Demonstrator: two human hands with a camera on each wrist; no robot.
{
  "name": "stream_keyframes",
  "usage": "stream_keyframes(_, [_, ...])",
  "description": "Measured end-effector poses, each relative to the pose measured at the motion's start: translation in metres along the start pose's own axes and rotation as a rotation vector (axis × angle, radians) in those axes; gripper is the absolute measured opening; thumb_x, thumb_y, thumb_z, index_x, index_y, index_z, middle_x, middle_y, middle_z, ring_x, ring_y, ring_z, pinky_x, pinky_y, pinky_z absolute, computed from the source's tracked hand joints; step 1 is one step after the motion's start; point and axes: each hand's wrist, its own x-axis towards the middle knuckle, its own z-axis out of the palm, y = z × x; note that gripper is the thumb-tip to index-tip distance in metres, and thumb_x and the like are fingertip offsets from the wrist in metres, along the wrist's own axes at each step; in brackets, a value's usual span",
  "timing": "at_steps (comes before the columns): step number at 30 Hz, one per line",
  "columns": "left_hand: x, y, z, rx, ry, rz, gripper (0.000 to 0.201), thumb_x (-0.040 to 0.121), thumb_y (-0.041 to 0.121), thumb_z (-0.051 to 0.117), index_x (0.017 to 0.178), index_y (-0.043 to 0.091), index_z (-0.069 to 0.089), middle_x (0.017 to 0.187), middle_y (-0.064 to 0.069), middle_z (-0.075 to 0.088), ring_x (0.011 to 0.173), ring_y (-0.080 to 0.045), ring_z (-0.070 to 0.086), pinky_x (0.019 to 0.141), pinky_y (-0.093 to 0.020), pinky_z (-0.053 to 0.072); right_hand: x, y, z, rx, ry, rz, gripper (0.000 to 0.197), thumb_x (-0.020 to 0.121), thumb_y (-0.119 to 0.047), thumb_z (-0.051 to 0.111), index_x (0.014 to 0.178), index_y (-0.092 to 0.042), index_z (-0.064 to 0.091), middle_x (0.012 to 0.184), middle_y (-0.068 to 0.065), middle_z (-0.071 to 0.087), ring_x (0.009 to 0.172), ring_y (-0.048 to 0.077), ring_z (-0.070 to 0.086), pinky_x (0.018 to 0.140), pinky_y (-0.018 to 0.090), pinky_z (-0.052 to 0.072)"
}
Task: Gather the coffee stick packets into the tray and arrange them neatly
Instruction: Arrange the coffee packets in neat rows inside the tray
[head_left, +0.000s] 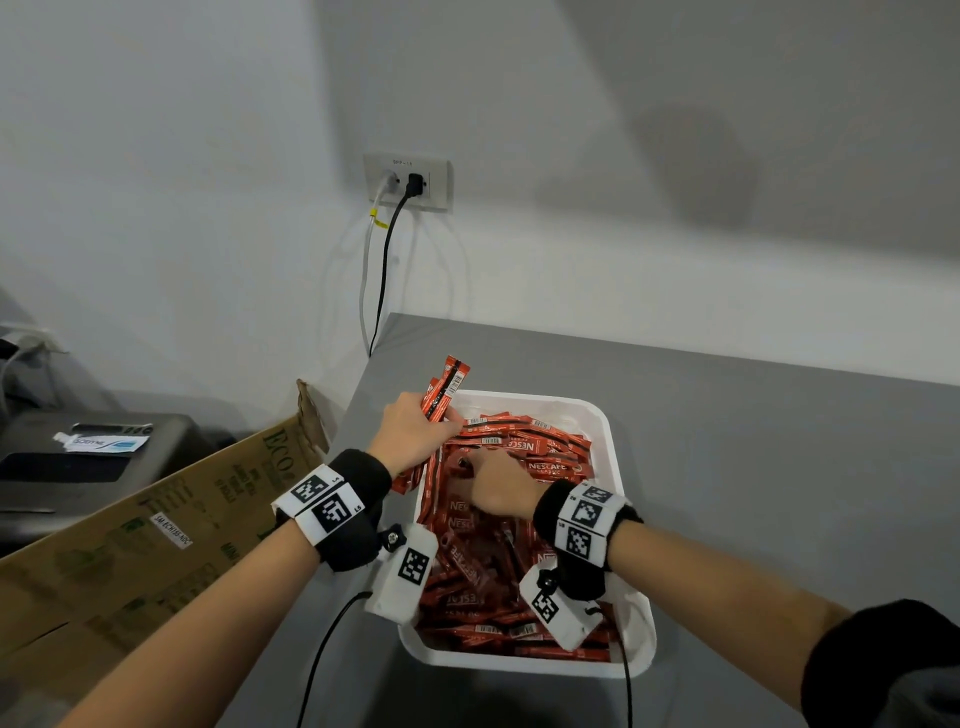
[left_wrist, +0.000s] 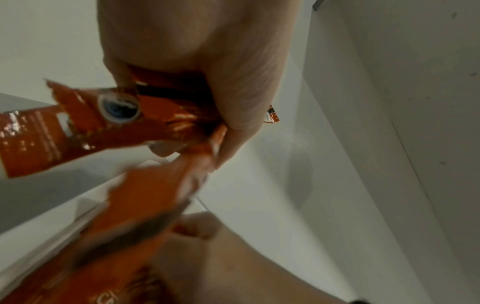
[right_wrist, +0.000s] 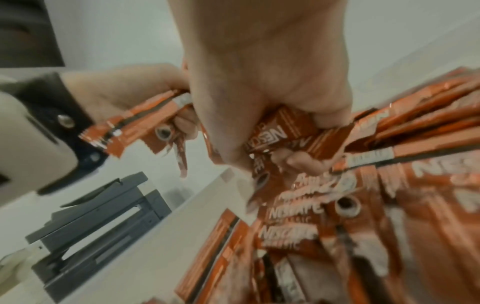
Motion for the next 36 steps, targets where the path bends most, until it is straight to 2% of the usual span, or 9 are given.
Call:
stream_keyframes(4, [0.002,0.0,-0.002,-0.004,0.014,0.0,0.025,0.086,0.013,0.06,0.092,-0.01,0.064,0.066,-0.005,0.05,0.049,-0.007,0.041,0.042,-0.006,0.034,-0.02,0.011,-0.021,0.069,0.171,-0.045,0.015,0.096,-0.015,0.043,0.082,-0.013,0.047,0.068,-0.001,0.05,0.054,0.013,0.047,0.051,0.025,0.042])
stream_keyframes(8, [0.003,0.003,-0.001,-0.009,-0.017,-0.004,0.015,0.087,0.014,0.059,0.091,0.0,0.064,0.073,-0.01,0.052,0.053,-0.008,0.044,0.044,-0.006,0.036,-0.033,0.031,-0.017,0.011,0.055,0.026,0.014,0.094,-0.012,0.043,0.081,-0.013,0.048,0.069,0.0,0.051,0.052,0.011,0.044,0.05,0.024,0.039])
stream_keyframes(12, [0.003,0.004,0.002,-0.02,-0.05,-0.008,0.017,0.089,0.015,0.059,0.094,-0.001,0.062,0.074,-0.009,0.054,0.056,-0.01,0.05,0.048,-0.008,0.042,-0.038,0.042,0.0,-0.215,0.035,0.069,0.033,0.082,-0.039,0.065,0.079,-0.008,0.058,0.073,0.001,0.063,0.057,0.015,0.058,0.056,0.027,0.051])
stream_keyframes(16, [0.003,0.003,0.003,-0.039,-0.069,-0.03,0.012,0.089,0.016,0.06,0.087,0.004,0.058,0.071,-0.007,0.055,0.057,-0.013,0.053,0.057,-0.018,0.046,-0.038,0.043,0.013,-0.382,-0.003,0.078,0.053,0.078,-0.06,0.064,0.09,-0.008,0.059,0.083,0.003,0.066,0.071,0.02,0.063,0.066,0.034,0.057])
stream_keyframes(20, [0.0,0.002,0.001,-0.036,-0.062,-0.03,0.013,0.089,0.017,0.059,0.085,0.005,0.056,0.067,-0.003,0.054,0.055,-0.01,0.052,0.055,-0.016,0.044,-0.043,0.037,0.01,-0.456,-0.042,0.095,0.034,0.084,-0.039,0.064,0.089,-0.01,0.048,0.076,-0.001,0.052,0.072,0.02,0.055,0.054,0.027,0.043])
stream_keyframes(24, [0.001,0.001,-0.002,-0.021,-0.026,-0.022,0.014,0.088,0.018,0.06,0.088,0.004,0.06,0.071,-0.007,0.055,0.057,-0.012,0.051,0.055,-0.015,0.044,-0.041,0.035,0.003,-0.248,-0.071,0.062,0.028,0.085,-0.033,0.06,0.087,-0.005,0.058,0.083,0.009,0.065,0.07,0.022,0.062,0.061,0.031,0.05])
stream_keyframes(28, [0.001,0.0,-0.005,-0.003,-0.004,-0.021,0.021,0.089,0.017,0.059,0.096,-0.002,0.064,0.075,-0.008,0.054,0.056,-0.009,0.047,0.054,-0.012,0.04,-0.036,0.027,0.005,-0.004,0.034,-0.012,0.013,0.087,-0.012,0.054,0.097,-0.008,0.046,0.091,0.01,0.063,0.074,0.023,0.06,0.063,0.034,0.05])
stream_keyframes(33, [-0.001,0.003,-0.008,-0.011,0.007,-0.001,0.017,0.089,0.016,0.059,0.092,-0.001,0.062,0.07,-0.005,0.052,0.057,-0.008,0.047,0.048,-0.005,0.04,-0.029,0.015,0.016,-0.092,-0.05,0.009,0.035,0.091,-0.027,0.059,0.063,-0.011,0.043,0.057,0.002,0.05,0.045,0.014,0.045,0.046,0.026,0.039])
stream_keyframes(36, [-0.003,0.002,-0.008,-0.014,0.009,-0.005,0.016,0.088,0.014,0.059,0.089,-0.001,0.061,0.063,0.001,0.05,0.05,-0.005,0.05,0.046,-0.002,0.038,-0.03,0.007,0.02,-0.088,-0.118,-0.001,0.039,0.086,-0.03,0.067,0.059,-0.006,0.052,0.05,0.004,0.051,0.037,0.017,0.044,0.04,0.024,0.036])
